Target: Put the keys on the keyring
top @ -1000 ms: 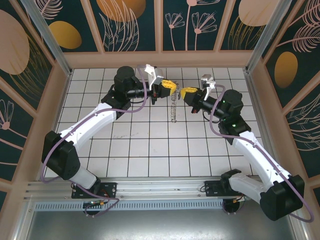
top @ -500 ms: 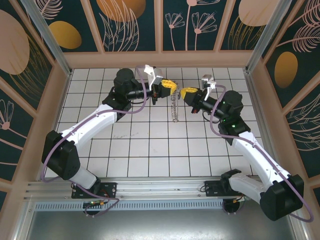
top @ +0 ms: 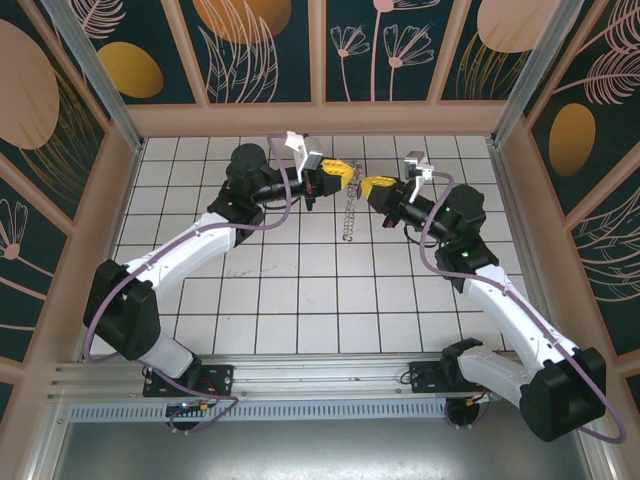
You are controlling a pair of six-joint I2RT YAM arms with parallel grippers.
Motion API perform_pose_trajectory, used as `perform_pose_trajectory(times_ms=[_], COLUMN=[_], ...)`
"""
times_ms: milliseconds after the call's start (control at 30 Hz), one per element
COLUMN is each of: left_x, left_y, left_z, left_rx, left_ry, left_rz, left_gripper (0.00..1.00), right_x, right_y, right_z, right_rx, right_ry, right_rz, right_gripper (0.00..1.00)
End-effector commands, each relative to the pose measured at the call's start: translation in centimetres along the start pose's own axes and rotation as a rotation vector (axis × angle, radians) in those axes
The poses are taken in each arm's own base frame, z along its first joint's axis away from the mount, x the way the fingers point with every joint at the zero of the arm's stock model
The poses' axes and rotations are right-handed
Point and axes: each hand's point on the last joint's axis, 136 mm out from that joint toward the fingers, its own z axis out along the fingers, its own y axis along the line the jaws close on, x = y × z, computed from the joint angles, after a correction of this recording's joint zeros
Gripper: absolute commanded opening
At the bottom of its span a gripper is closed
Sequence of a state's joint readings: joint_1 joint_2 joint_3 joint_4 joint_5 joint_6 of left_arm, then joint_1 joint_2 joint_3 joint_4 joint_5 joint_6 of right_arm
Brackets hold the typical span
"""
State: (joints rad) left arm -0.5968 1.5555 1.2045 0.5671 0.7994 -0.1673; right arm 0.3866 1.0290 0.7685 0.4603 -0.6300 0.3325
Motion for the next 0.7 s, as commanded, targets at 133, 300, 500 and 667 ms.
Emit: perform_pose_trajectory(times_ms=[133, 300, 500, 667], left_x=[-5.3, -5.8, -5.7, -5.4], left_y=[-0.6, -0.7, -0.8, -0.6], left_z=[-1.1, -1.3, -1.3, -1.2], left_rx=[-0.014, -0.004, 0.004, 0.0], left_ry=[-0.19, -0.239, -0.242, -0.239], left_rz=[0.063, 0.032, 0.017, 0.005], left_gripper=[0.0, 0.0, 0.0, 0.0], right_x=[0.3, 0.2, 0.3, -0.7], right_y=[0.6, 1.3, 1.2, 1.1], right_z=[-0.2, 0.2, 0.2, -0.5], right_rx=[-0.057, -0.117, -0.115, -0.062], right_ry=[-0.013, -0.021, -0.025, -0.047], right_rz=[0.034, 0.062, 0.074, 0.035], right_gripper=[0.0, 0.0, 0.0, 0.0])
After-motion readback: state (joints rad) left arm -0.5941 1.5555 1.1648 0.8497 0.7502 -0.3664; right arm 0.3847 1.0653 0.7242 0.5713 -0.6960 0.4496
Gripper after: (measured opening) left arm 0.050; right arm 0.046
